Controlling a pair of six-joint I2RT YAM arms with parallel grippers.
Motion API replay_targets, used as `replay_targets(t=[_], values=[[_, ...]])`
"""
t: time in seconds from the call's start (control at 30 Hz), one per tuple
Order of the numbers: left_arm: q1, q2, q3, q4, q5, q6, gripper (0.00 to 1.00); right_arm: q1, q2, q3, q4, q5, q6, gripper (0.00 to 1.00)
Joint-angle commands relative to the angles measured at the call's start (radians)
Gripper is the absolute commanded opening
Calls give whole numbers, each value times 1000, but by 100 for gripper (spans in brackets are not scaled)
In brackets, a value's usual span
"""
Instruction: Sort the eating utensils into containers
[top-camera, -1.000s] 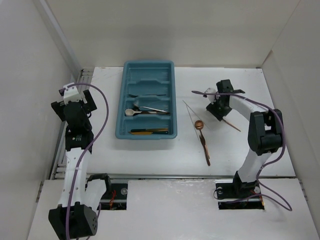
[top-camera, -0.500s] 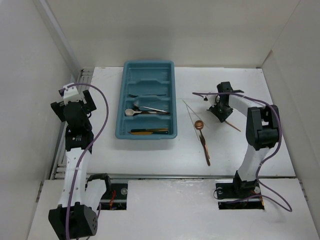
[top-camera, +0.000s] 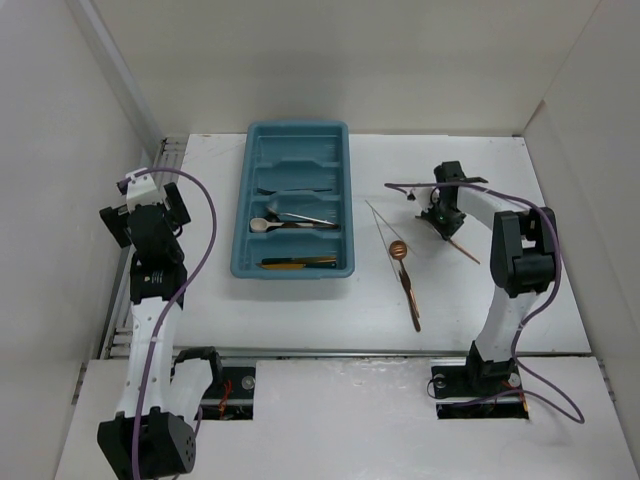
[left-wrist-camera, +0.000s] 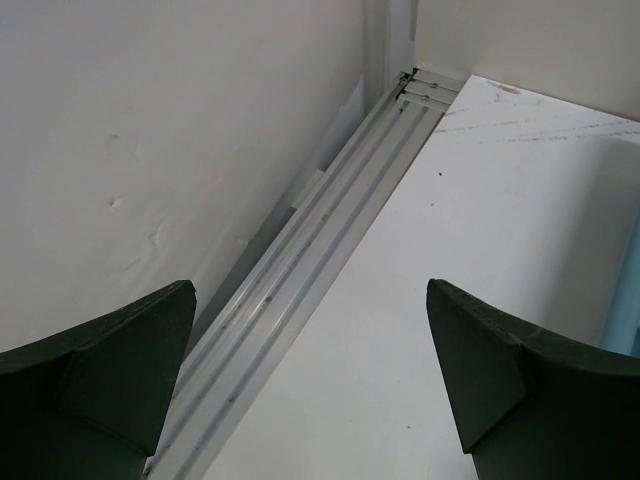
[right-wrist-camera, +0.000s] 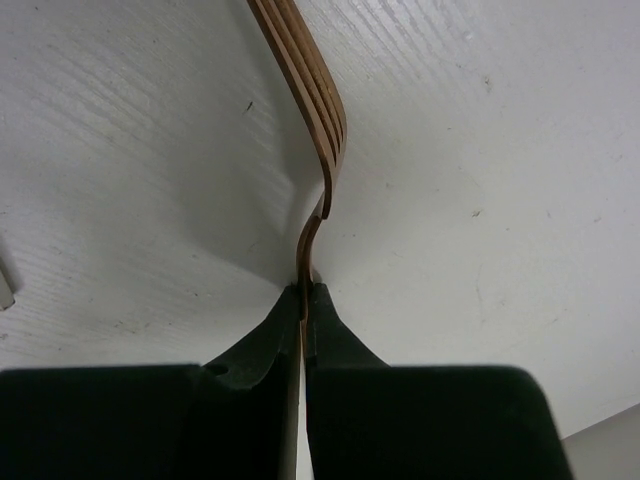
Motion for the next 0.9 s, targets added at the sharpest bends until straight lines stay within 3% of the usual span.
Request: replay_targets(t=[0.0,0.1,0.27,0.47,0.57,0.77,0.87], values=[[5,-29,33,4,-19,10,100,-7,-32,39,-5,-45,9,0],[5,-38,33,-7,-9,-1,100,-7,-123,85,-5,-45,27,0],[5,-26,33,-27,20,-31,100,104,-172,261,13,36,27,0],[5,-17,53,-48,45,-32,100,325,4,669,27,90,27,0],[5,-17,62,-66,45,-41,100,440,172,849,158,149,-5,0],[5,-17,62,-88,45,-50,100,577,337,955,404,150,-14,0],[5,-17,62,-88,45,-59,100,597,413,987,438,128,-14,0]])
